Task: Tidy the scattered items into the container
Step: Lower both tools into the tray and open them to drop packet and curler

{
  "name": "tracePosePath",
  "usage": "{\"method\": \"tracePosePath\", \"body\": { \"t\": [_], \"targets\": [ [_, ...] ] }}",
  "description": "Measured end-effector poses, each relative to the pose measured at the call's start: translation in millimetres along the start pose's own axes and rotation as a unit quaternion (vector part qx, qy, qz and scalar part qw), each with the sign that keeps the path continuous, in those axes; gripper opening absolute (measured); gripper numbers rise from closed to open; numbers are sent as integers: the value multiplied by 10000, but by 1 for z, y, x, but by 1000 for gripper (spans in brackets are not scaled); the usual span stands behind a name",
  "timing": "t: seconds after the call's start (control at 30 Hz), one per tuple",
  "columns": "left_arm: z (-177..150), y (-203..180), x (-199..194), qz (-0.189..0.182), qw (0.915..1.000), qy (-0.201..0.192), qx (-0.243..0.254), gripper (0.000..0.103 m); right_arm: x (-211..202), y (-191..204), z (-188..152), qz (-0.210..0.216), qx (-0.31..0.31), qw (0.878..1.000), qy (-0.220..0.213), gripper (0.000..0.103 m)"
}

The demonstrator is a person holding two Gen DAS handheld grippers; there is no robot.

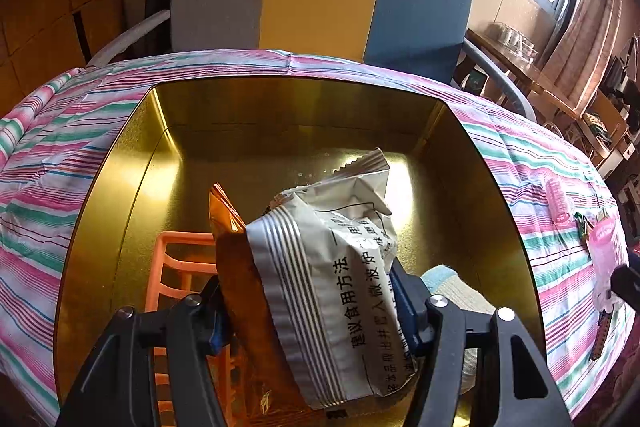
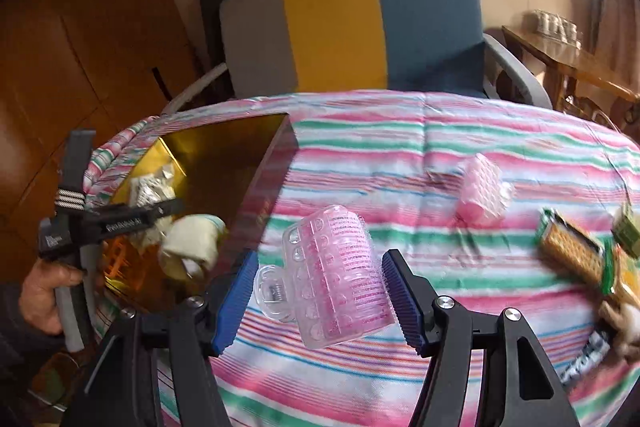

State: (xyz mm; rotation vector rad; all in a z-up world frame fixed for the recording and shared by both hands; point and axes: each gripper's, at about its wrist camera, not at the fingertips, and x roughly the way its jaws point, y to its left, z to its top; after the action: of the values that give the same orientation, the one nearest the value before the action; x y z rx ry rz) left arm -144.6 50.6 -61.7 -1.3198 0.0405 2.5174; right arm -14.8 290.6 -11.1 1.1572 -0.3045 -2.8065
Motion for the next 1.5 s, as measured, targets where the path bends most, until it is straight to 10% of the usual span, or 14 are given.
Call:
{"method": "tracePosePath", "body": {
  "t": [0.23,0.63,1.5],
  "targets": [
    [-1,8,0,-74,9997,38,-249,64,54,73,57,503,-652,9966,54,65],
    [0,11,1,-60,9995,86,-297,68,147,113,67,192,-920,9920,843,65],
    [9,15,-30,-318,9984,-358,-285,82,122,103,64,386,-314,9970,595,75]
  ]
}}
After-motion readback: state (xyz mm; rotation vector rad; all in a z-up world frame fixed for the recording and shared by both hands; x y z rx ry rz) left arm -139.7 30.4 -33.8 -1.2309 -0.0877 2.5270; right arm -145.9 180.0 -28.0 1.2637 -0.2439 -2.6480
